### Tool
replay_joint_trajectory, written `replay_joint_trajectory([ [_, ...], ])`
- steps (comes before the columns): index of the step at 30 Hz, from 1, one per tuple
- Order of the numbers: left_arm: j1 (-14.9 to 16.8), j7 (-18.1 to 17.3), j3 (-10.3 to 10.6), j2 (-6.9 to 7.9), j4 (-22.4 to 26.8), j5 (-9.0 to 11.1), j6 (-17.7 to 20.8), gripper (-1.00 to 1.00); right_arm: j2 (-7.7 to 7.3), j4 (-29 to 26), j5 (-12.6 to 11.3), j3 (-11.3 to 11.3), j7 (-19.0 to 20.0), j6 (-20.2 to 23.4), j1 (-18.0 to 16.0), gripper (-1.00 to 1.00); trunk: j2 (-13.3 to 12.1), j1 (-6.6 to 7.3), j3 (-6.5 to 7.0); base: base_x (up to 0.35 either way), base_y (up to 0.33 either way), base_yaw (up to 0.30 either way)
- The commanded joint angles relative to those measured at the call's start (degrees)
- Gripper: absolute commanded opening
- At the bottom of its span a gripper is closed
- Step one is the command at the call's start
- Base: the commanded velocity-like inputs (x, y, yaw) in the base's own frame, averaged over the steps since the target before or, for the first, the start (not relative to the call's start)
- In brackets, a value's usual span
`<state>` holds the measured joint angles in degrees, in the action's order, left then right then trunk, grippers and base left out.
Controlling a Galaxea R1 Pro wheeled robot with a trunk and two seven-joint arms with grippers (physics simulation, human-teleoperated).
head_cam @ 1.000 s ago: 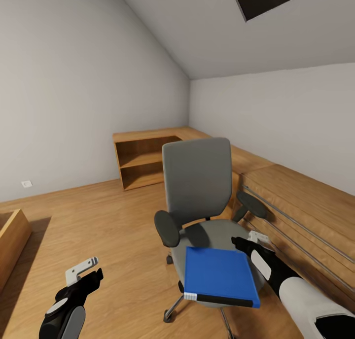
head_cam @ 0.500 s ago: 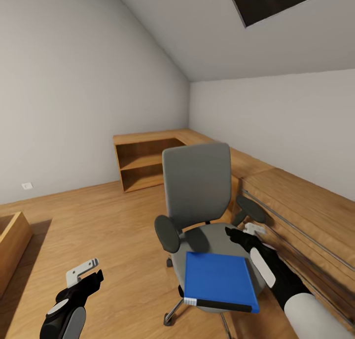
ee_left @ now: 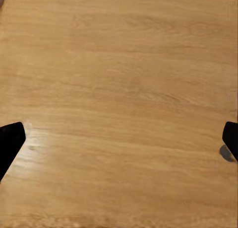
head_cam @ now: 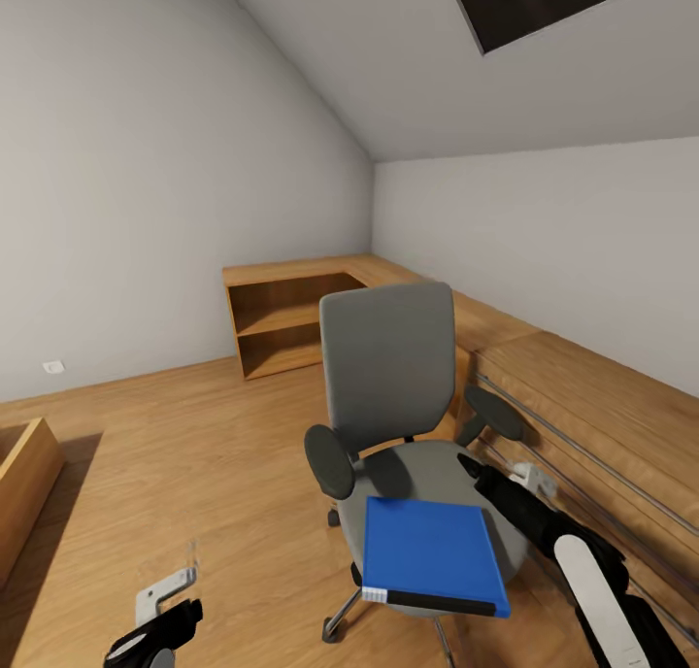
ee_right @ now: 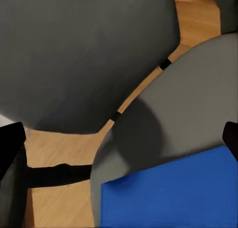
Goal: In the bedroom, organize the workspace by keeping the computer under the desk, ensuring the monitor is on the desk, placing the keyboard on the desk next to the monitor, placing the mouse on the desk next to the keyboard, moving the folder from the swivel chair onto the desk next to the mouse, stacking the notebook on top of the folder with the pen on top of the notebook, and positioning the swivel chair next to the desk.
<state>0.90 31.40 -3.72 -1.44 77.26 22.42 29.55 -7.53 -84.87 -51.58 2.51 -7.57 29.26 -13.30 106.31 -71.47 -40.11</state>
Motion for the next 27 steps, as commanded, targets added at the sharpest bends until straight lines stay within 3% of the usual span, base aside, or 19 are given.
replay_joint_trajectory([
  [1, -0.34, 0.34, -0.07, 0.09, -2.15, 0.48, -0.93, 1.00, -0.02, -1.25, -1.72, 0.83, -0.51, 0.36, 0.87, 1.00, 0.03, 0.01, -0.05, 0.000, 0.000, 0.000],
  [6, -0.88, -1.14, -0.06, 0.92, -9.99, 0.45, -10.32, 1.00, -0.02, -2.87, -4.14, 2.13, -0.51, 0.58, 2.15, 1.00, 0.03, 0.01, -0.05, 0.000, 0.000, 0.000],
  [8, -0.95, -3.80, 0.19, 1.22, -14.36, 0.05, -15.51, 1.00, -0.02, -3.11, -5.55, 2.60, -0.51, 0.60, 2.35, 1.00, 0.03, 0.01, -0.05, 0.000, 0.000, 0.000],
  [9, -0.98, -8.85, 0.26, 1.96, -16.99, -0.50, -19.77, 1.00, 0.02, -3.21, -8.73, 4.36, -0.51, 0.56, 2.46, 1.00, 0.03, 0.01, -0.05, 0.000, 0.000, 0.000],
  [14, -0.99, -11.66, 0.22, 2.66, -17.86, -0.67, -21.04, 1.00, 0.04, -3.18, -10.15, 5.63, -0.51, 0.58, 2.49, 1.00, 0.03, 0.01, -0.05, 0.000, 0.000, 0.000],
  [15, -0.99, -12.46, 0.21, 2.92, -18.18, -0.58, -21.36, 1.00, 0.06, -2.89, -10.62, 8.13, -0.51, 0.66, 2.49, 1.00, 0.03, 0.01, -0.05, -0.213, 0.192, -0.119],
  [27, -0.99, -12.45, 0.13, 2.93, -18.19, -0.62, -21.38, 1.00, 0.17, -2.76, -10.65, 8.65, -0.51, 0.63, 2.49, 1.00, 0.03, 0.01, -0.44, -0.270, 0.180, -0.194],
])
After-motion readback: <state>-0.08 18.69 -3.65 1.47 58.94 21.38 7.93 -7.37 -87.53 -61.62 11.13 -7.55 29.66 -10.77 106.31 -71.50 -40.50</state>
